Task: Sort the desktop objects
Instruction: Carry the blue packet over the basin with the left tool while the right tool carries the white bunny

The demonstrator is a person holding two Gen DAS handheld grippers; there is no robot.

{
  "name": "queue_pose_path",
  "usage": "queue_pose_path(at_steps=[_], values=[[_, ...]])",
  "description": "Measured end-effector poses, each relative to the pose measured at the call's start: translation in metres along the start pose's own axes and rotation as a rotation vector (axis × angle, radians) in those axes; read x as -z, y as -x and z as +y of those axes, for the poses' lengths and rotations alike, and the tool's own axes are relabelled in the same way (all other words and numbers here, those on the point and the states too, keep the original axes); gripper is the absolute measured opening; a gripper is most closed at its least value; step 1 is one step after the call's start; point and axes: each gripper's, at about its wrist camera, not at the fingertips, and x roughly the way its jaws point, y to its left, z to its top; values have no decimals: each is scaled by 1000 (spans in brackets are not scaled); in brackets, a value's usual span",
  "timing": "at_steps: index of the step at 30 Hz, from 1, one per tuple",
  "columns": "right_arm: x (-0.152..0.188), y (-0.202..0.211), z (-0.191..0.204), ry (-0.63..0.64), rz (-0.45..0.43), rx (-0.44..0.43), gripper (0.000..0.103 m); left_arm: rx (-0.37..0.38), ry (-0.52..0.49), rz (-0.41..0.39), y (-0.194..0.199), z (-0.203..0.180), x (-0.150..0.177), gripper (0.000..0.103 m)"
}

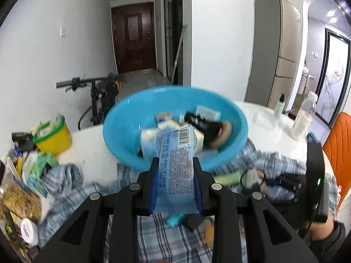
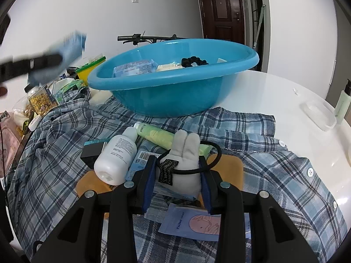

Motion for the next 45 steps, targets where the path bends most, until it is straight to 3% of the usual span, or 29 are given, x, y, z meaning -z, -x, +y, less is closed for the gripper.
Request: queue_pose_path(at_steps=[8, 15, 21, 24, 29, 34, 38, 45], values=[[0, 1, 0, -2, -4, 2, 35, -57, 12, -72, -18, -4, -48, 29], [1, 3, -2, -20, -5, -38, 35, -82, 26, -66, -67, 4, -73, 29], [0, 4, -1, -19, -8, -29, 35, -87, 28, 0, -106, 15, -67, 29], [-1, 5, -6, -39, -13, -34, 35, -91, 45, 7, -105, 19, -67, 29], [-11, 16, -16, -72, -30, -15, 35, -58, 64, -47, -82, 25, -73, 29], [-43, 46, -11, -30, -82, 33, 35, -57, 85, -58, -73, 36, -75, 29], [-88, 71, -3, 30, -149, 78, 35, -38, 102, -61, -70, 43, -76, 29], [-160, 90, 11, 87, -254, 83, 35, -28, 122, -58, -68, 58, -76, 29]])
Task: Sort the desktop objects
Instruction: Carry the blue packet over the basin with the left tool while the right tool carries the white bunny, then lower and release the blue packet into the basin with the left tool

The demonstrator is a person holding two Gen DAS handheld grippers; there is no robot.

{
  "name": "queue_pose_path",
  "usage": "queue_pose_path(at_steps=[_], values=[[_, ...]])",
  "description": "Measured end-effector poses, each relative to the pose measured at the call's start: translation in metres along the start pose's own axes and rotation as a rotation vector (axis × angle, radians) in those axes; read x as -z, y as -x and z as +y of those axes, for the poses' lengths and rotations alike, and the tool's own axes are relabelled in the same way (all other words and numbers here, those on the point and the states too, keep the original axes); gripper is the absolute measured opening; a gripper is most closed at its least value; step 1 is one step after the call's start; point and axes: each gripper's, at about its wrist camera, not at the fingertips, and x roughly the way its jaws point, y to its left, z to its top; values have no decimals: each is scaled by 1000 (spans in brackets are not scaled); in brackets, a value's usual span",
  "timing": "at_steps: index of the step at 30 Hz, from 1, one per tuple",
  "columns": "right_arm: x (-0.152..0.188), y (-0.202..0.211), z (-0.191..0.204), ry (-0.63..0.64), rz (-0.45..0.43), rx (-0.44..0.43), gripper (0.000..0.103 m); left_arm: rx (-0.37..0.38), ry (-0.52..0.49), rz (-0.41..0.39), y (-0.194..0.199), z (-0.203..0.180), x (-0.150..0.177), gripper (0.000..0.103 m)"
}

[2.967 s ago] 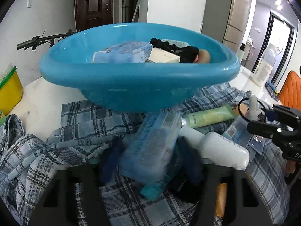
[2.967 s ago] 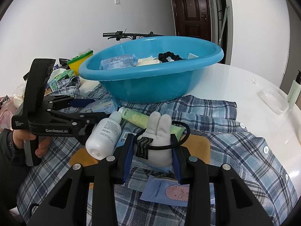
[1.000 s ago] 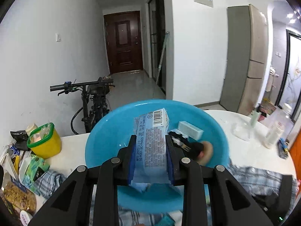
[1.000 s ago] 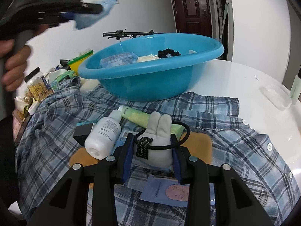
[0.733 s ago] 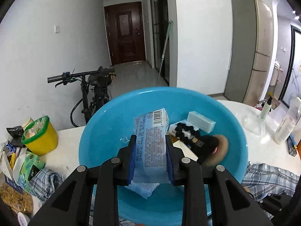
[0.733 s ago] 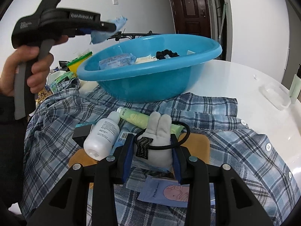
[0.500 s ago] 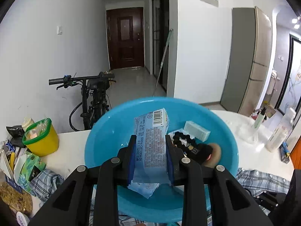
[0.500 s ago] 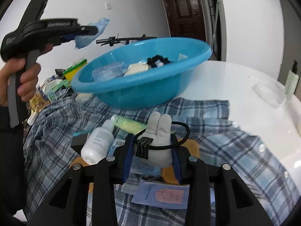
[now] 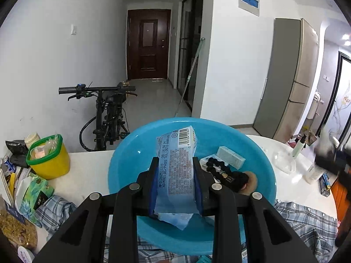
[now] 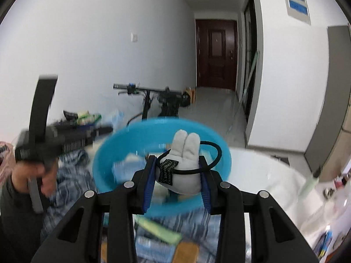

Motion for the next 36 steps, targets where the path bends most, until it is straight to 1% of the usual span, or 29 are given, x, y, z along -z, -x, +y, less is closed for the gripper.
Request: queue_pose_path(at_steps=[3, 7, 11, 14, 18, 20, 23, 29, 36], values=[[-20, -8, 0, 8, -22, -5, 35, -31, 4, -8, 3, 7, -1, 29], [-31, -24, -2, 8, -18, 7, 35, -38, 4, -17, 7, 11, -3, 29], [-30, -46, 1, -5, -20, -25, 35, -55, -10, -17, 8, 13, -3, 29], [-22, -65, -5, -17, -10, -39, 35, -66, -7, -2, 4, 16, -2, 29], [-13, -83, -4, -31, 27, -63, 35, -85, 8, 6, -3, 18, 0, 29], [-13, -83, -3, -26, 32, -50, 35, -98, 8, 11, -7, 18, 1, 29], [-12, -87, -7, -34, 35, -55, 35, -120, -2, 23, -14, 17, 2, 29], [-8, -91, -23, -72, 44, -59, 35, -134, -21, 30, -19, 8, 6, 29], [-8, -92, -21, -67, 49, -54, 35, -145, -31, 46, -25, 3, 8, 29]])
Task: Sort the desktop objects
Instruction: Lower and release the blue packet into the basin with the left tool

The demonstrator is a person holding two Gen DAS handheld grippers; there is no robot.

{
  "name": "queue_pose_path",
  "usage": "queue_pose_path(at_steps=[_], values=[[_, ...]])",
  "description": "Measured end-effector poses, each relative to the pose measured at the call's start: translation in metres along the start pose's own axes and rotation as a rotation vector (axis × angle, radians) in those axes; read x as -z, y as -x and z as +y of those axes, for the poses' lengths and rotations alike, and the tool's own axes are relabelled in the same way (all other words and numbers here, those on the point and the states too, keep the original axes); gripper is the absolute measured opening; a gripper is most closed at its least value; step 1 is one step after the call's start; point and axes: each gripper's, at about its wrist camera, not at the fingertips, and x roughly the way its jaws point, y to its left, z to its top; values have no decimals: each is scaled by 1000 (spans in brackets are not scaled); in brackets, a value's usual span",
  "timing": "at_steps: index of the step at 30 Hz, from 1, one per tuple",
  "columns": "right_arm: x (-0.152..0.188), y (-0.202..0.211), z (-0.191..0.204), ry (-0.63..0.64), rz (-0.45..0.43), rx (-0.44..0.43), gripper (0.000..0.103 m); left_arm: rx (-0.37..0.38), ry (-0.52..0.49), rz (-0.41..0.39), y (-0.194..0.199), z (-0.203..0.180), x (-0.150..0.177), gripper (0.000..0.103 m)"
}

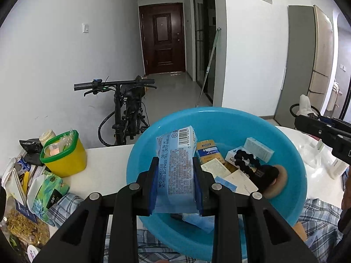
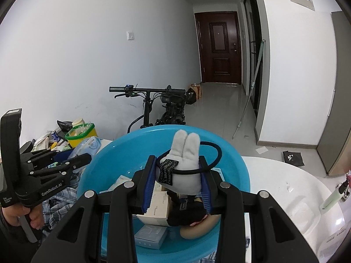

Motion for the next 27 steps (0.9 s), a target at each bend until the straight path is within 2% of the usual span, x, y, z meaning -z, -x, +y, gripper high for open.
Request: queue_pose_path(at_steps=[17, 27], values=[[-3, 3, 11, 37, -2, 11, 35, 24, -18, -33, 13, -9, -4, 29], [-2, -1, 14, 41, 6, 10, 35, 35, -25, -24, 11, -12, -3, 29]])
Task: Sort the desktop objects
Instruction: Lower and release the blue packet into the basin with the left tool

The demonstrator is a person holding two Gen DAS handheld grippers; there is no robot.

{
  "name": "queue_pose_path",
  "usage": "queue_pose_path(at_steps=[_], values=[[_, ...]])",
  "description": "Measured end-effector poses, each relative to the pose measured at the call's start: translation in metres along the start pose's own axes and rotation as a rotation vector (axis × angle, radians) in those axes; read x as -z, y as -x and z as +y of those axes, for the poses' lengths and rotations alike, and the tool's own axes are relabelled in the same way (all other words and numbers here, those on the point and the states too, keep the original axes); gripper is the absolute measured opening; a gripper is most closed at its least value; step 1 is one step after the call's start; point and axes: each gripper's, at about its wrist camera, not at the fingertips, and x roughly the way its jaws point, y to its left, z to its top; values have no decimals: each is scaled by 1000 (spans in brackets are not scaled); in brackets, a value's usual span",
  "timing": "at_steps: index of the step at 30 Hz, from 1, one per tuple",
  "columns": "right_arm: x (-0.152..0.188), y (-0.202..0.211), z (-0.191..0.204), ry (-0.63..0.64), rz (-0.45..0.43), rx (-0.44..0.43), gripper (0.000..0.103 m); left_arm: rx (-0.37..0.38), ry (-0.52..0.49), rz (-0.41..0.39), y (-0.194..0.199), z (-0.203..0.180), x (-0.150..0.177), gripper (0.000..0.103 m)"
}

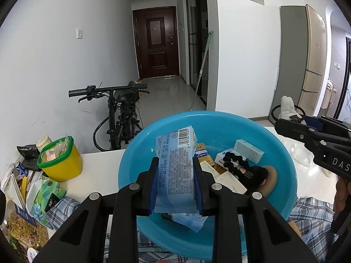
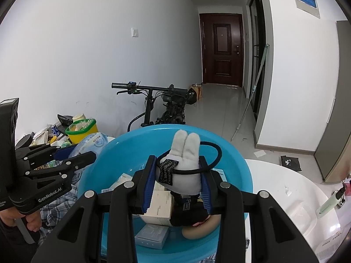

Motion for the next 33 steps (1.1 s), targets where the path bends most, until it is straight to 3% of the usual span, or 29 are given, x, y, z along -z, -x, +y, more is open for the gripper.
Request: queue_pose_path(at_steps=[15, 20, 24, 25, 27, 28, 30, 33], values=[[2, 0, 1, 7, 9, -7, 36, 10, -4, -2, -2, -4, 1, 29], [0, 6, 0, -15, -7, -60, 36, 10, -5, -1, -1, -3, 1, 29], [-1, 9, 1, -11, -11, -53, 36, 9, -8, 1, -1, -4, 1, 29], [-1, 9, 0, -11, -12, -52, 36, 8, -10, 2, -1, -5, 1, 32], [-1, 9, 0, -11, -10, -49, 36, -4, -25, 17, -2, -6, 0, 73], [-1, 10, 0, -12, -11, -49, 36, -22, -33, 15, -2, -8, 0, 103], [-2, 9, 1, -10, -10, -47, 36, -71, -40, -33, 3, -9, 0, 103], [-3, 9, 1, -7, -9, -43, 36, -79, -40, -18, 2, -7, -1, 103]])
